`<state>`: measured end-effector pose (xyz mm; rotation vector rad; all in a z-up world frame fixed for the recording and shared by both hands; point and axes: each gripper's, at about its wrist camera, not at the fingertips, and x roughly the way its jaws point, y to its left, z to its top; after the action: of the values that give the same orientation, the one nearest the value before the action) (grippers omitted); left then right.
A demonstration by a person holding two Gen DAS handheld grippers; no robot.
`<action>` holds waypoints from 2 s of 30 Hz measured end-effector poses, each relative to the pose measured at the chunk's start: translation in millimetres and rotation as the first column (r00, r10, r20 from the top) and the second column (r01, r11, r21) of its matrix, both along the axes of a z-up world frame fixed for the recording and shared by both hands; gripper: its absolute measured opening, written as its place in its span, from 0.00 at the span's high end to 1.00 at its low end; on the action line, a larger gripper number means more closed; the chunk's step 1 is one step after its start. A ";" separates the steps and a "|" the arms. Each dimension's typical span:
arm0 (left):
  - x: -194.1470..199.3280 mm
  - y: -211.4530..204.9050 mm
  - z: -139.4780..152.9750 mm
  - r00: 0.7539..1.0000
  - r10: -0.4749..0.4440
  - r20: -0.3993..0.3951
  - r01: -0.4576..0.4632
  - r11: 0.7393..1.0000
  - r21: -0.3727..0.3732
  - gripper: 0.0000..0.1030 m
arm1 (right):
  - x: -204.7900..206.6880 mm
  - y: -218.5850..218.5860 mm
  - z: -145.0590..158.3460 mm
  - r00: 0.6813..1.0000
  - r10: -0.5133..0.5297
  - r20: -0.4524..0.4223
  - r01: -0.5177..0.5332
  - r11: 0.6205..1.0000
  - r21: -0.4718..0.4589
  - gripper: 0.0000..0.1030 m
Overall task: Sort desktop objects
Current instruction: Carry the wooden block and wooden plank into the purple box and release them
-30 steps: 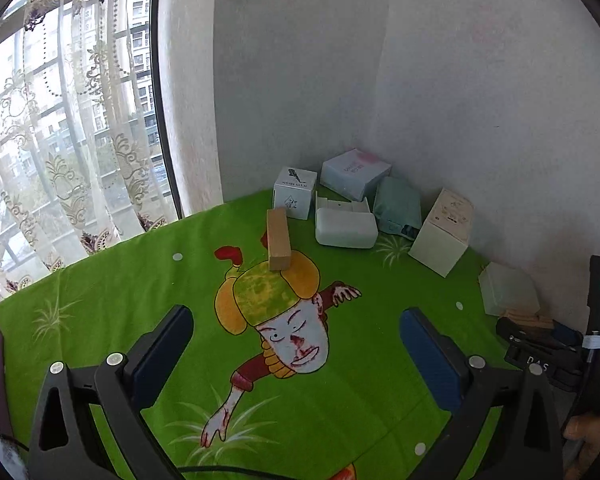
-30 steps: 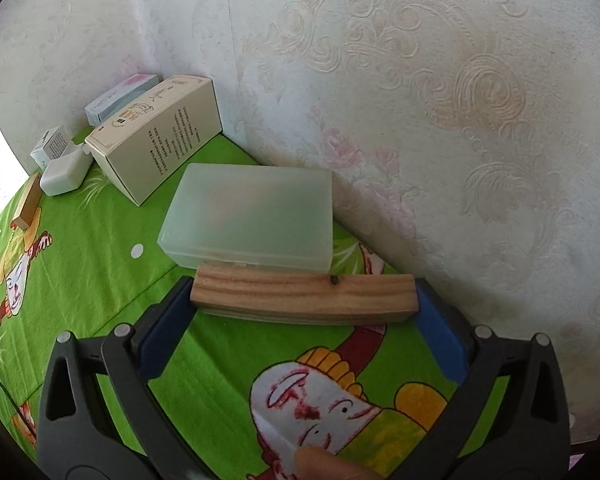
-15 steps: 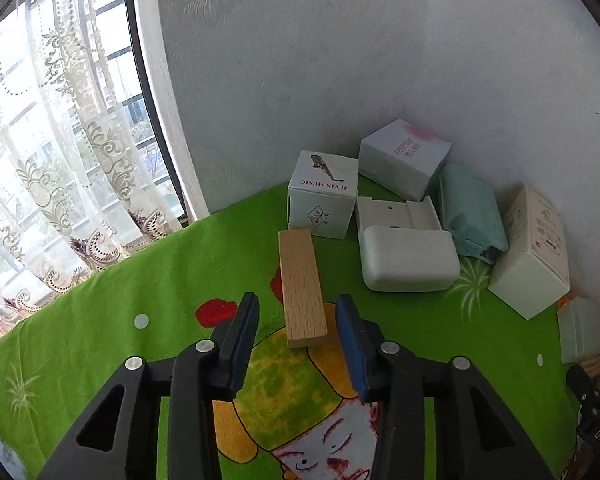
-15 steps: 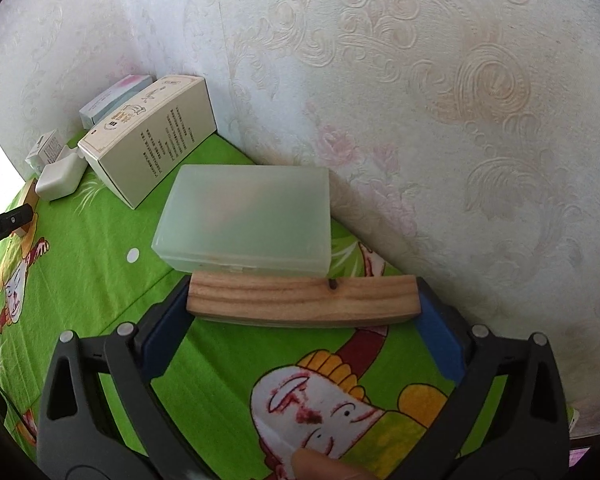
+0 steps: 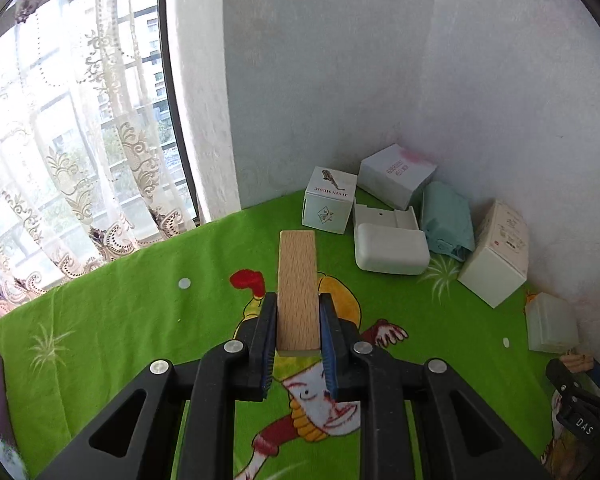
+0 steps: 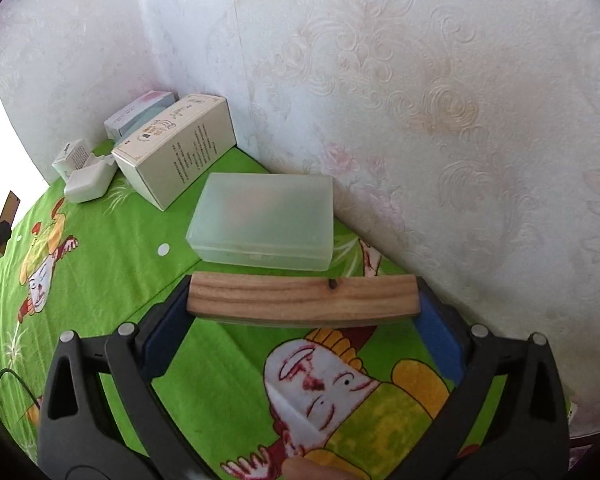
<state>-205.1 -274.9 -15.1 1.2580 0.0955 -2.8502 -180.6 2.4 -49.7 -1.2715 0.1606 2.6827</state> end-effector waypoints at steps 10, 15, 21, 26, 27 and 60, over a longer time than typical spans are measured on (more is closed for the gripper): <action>120.6 -15.4 46.8 0.984 0.134 -0.117 -0.133 0.991 0.017 0.81 | 46.2 -50.8 45.7 0.986 0.133 -0.097 -0.136 0.990 -0.025 0.02; 167.0 -53.4 75.3 0.956 0.229 -0.185 -0.226 0.973 0.037 0.81 | 70.9 -98.2 76.5 0.957 0.237 -0.167 -0.242 0.970 -0.011 0.02; 233.0 -114.5 97.3 0.896 0.370 -0.245 -0.360 0.929 0.085 0.81 | 96.9 -165.2 107.6 0.898 0.375 -0.230 -0.384 0.923 0.009 0.02; 282.0 -166.1 107.4 0.833 0.480 -0.277 -0.466 0.877 0.119 0.81 | 120.9 -228.1 130.0 0.820 0.503 -0.274 -0.515 0.857 0.032 0.02; 290.2 -176.0 108.0 0.819 0.503 -0.278 -0.487 0.864 0.127 0.81 | 126.3 -241.3 134.6 0.800 0.530 -0.282 -0.544 0.839 0.033 0.02; 359.2 -254.2 106.2 0.733 0.614 -0.294 -0.582 0.789 0.197 0.42 | 177.9 -395.4 121.3 0.516 0.817 -0.259 -0.833 0.548 0.070 0.01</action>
<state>154.1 -529.0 91.2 0.5542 0.5421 -2.4511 -2.7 -393.0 71.6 -1.1811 -0.4879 3.6927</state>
